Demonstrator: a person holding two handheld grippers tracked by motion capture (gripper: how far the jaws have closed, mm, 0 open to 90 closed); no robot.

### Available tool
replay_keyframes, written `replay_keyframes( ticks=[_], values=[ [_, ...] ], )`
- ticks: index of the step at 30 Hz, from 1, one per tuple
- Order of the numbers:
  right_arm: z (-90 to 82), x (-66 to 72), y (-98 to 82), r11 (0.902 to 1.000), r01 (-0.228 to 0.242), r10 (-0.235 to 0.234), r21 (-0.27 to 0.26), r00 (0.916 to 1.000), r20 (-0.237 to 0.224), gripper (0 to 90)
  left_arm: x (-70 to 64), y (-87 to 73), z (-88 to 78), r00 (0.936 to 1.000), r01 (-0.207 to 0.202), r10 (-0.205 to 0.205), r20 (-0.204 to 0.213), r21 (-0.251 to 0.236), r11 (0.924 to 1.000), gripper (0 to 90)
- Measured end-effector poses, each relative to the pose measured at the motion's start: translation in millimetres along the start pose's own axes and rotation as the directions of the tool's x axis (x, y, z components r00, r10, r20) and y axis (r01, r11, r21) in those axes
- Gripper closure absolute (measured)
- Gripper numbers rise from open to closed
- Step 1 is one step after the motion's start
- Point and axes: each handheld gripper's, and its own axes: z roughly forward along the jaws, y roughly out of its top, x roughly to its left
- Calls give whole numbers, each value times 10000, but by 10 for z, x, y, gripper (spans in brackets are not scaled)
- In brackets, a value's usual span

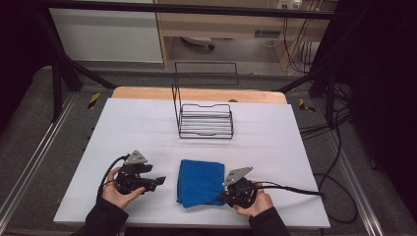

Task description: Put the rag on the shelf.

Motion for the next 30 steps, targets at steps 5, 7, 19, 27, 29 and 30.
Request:
replay_keyframes(
  ticks=[5, 7, 19, 27, 29, 30],
  values=[
    [-19, -20, -32, 9995, -48, 44, -321, 9999, -128, 778, -10, 29, -6, 9999, -100, 100, 51, 11, 9999, 199],
    [-79, -32, -35, 9948, -212, 187, -1001, 9995, -259, 638, -11, 56, -19, 9999, -123, 124, 49, -106, 9999, 160],
    [-206, -472, -62, 9445, -1855, 2214, -2710, 9691, 1086, 166, -53, 465, 245, 9984, -525, 526, -194, 30, 9986, 155],
    [-138, -627, -93, 9189, -2424, 2933, -3113, 9475, 1277, 130, -64, 619, 614, 9986, -208, 221, -478, 272, 9994, 349],
    [-139, -619, -110, 9161, -2434, 2957, -3185, 9468, 1269, 130, -66, 597, 674, 9989, -241, 255, -394, 334, 9991, 412],
    [-142, -616, -117, 9133, -2476, 3004, -3235, 9457, 1243, 130, -68, 585, 701, 9991, -255, 269, -328, 411, 9988, 448]
  ],
)
